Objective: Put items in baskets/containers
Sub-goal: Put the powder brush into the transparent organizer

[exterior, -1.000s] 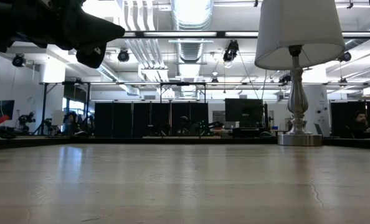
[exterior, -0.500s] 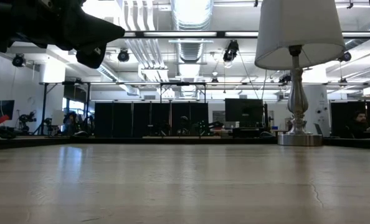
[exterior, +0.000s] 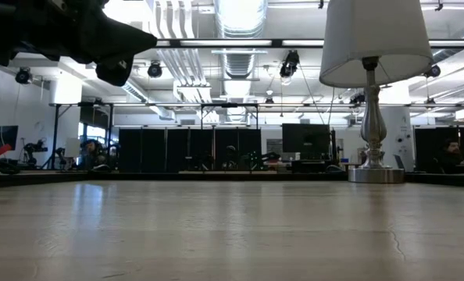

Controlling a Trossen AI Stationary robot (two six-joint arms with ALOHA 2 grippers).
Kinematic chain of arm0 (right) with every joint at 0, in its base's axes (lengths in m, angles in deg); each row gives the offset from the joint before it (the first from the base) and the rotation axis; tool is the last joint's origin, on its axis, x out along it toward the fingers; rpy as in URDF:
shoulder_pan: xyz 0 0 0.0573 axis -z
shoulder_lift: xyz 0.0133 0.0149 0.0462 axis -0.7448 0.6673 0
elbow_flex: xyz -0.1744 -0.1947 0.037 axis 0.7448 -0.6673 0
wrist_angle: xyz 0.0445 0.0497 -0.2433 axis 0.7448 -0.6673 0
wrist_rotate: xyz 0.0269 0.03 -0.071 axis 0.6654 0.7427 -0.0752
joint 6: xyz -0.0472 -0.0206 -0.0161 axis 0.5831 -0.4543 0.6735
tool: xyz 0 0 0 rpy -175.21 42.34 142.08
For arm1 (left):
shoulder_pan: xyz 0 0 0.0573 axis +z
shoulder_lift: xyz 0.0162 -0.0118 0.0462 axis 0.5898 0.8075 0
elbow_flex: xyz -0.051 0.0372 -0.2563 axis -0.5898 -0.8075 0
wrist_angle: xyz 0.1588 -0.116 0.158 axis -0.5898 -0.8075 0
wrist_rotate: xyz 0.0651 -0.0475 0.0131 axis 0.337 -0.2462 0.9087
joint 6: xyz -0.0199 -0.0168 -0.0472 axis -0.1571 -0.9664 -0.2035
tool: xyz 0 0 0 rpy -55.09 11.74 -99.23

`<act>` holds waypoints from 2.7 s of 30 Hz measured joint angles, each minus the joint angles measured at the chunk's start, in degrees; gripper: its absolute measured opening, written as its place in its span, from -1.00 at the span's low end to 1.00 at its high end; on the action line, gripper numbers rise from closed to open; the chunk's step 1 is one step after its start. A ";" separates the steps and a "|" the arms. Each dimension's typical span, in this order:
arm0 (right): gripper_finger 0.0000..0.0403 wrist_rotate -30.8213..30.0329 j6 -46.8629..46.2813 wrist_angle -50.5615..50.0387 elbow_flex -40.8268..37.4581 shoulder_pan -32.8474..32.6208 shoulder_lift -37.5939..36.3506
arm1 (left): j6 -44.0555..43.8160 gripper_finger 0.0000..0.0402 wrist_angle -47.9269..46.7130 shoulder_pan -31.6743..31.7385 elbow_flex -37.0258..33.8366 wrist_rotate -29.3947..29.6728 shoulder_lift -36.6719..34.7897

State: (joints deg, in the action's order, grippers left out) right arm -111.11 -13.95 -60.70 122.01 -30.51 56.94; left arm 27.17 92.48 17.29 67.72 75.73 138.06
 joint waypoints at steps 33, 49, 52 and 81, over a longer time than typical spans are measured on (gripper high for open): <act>-0.88 44.38 3.46 3.85 46.42 35.01 43.52 | -2.98 -1.00 -3.08 0.03 0.00 -0.02 0.00; -0.34 54.26 20.36 -6.58 46.40 42.48 46.01 | -2.98 -1.00 -3.89 0.03 0.00 -0.04 0.00; -0.33 55.08 32.87 -6.57 46.40 44.78 46.01 | -2.98 -1.00 -3.90 0.03 0.00 -0.04 0.00; -0.42 68.57 76.68 3.52 32.55 50.83 46.10 | -2.91 -1.00 -5.35 0.03 0.00 -0.04 0.00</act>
State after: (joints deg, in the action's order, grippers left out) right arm -42.53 62.73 -57.19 154.56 20.33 103.04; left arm 24.26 87.13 17.32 67.72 75.69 138.06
